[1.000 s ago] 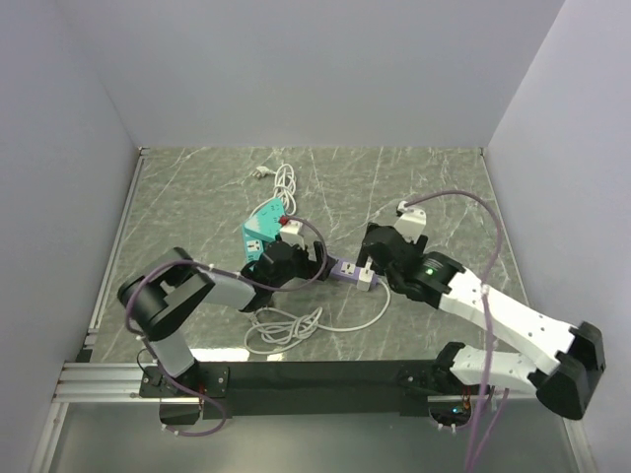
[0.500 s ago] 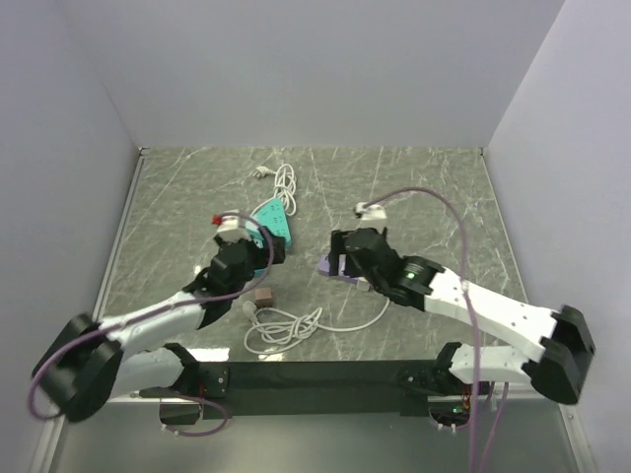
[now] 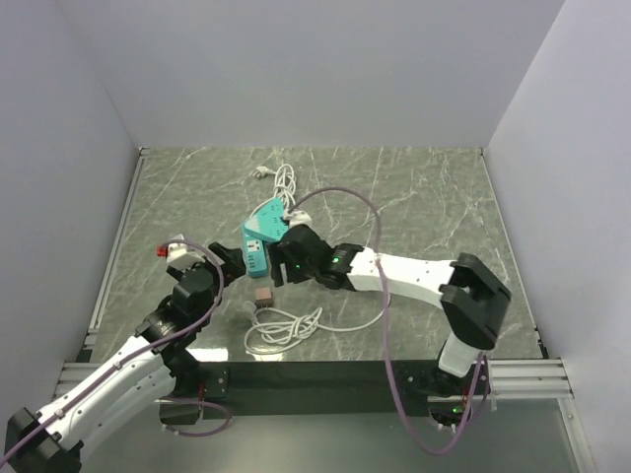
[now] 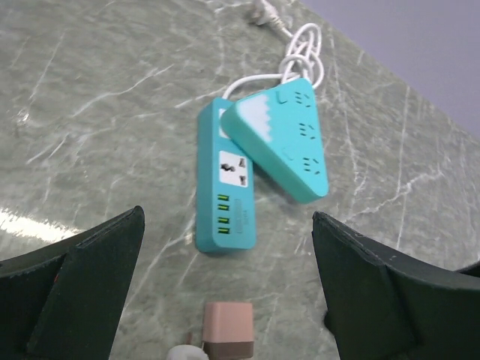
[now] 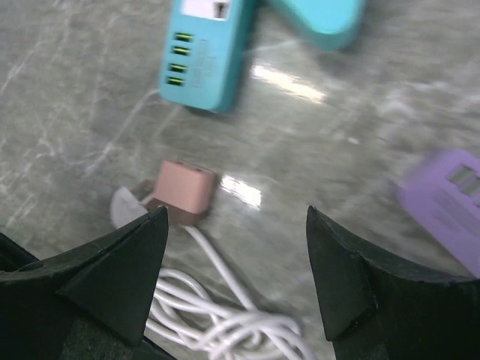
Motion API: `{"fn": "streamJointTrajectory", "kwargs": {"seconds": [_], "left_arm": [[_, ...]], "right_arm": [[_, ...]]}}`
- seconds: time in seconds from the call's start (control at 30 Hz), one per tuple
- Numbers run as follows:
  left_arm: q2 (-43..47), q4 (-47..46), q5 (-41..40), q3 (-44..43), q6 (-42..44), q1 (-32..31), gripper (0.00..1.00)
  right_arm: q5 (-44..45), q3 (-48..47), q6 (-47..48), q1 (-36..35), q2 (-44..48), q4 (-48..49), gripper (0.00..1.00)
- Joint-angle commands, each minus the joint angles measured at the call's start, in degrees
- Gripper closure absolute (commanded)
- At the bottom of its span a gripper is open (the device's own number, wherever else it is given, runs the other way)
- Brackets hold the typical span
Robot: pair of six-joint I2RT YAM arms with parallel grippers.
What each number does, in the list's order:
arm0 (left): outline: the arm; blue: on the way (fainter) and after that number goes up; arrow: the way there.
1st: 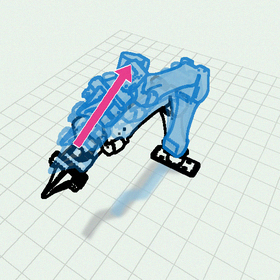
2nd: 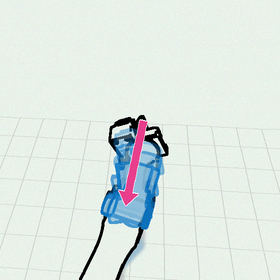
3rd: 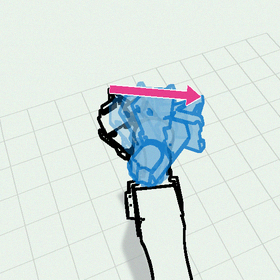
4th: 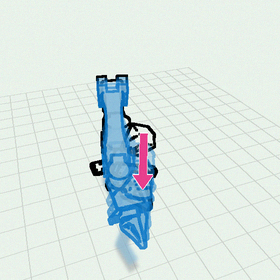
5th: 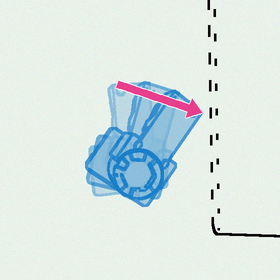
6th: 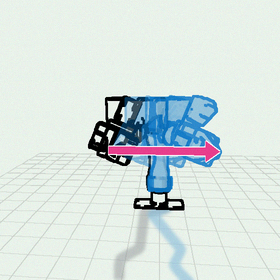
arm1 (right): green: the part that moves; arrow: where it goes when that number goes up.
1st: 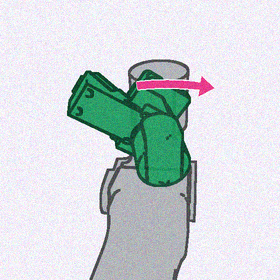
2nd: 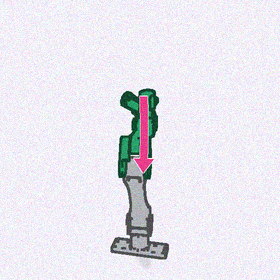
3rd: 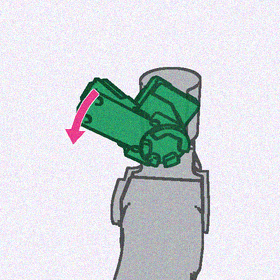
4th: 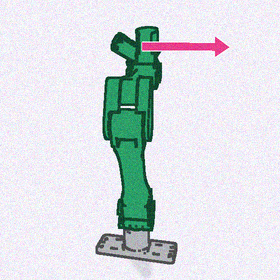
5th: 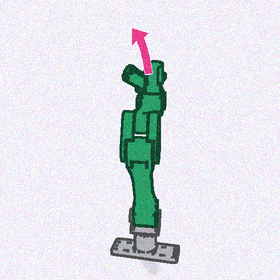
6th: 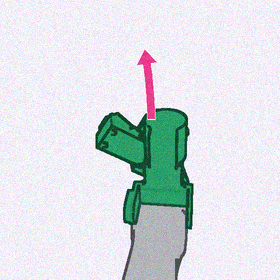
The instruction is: Insert the plug
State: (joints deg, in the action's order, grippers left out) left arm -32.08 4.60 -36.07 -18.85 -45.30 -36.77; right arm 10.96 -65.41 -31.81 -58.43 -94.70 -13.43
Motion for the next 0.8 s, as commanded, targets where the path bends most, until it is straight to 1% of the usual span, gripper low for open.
{"fn": "streamJointTrajectory", "kwargs": {"seconds": [0.0,0.1,0.27,0.53,0.67,0.77], "left_arm": [[1.14,4.36,-3.03,1.01,-2.34,0.30,0.00],[0.87,4.10,-4.53,1.53,-2.87,0.30,0.01],[1.22,4.89,-4.88,2.06,-4.09,0.21,0.01],[5.61,4.63,-4.27,3.03,-3.75,0.21,0.01],[5.53,5.07,-4.79,3.29,-3.74,0.21,0.01],[4.57,3.67,-3.22,3.29,-3.22,0.21,0.01]], "right_arm": [[-4.10,-5.78,-0.09,-2.55,-3.82,2.27,0.20],[-4.46,-9.73,-0.44,-3.70,-8.39,0.96,0.20],[-3.85,-12.37,-2.20,-4.14,-13.22,-1.07,0.20],[-3.23,-14.13,-4.66,-5.11,-16.92,-4.67,0.20],[-3.14,-15.01,-5.19,-5.81,-18.77,-5.20,0.20],[-3.31,-15.63,-5.10,-6.25,-19.30,-5.03,0.20]]}}
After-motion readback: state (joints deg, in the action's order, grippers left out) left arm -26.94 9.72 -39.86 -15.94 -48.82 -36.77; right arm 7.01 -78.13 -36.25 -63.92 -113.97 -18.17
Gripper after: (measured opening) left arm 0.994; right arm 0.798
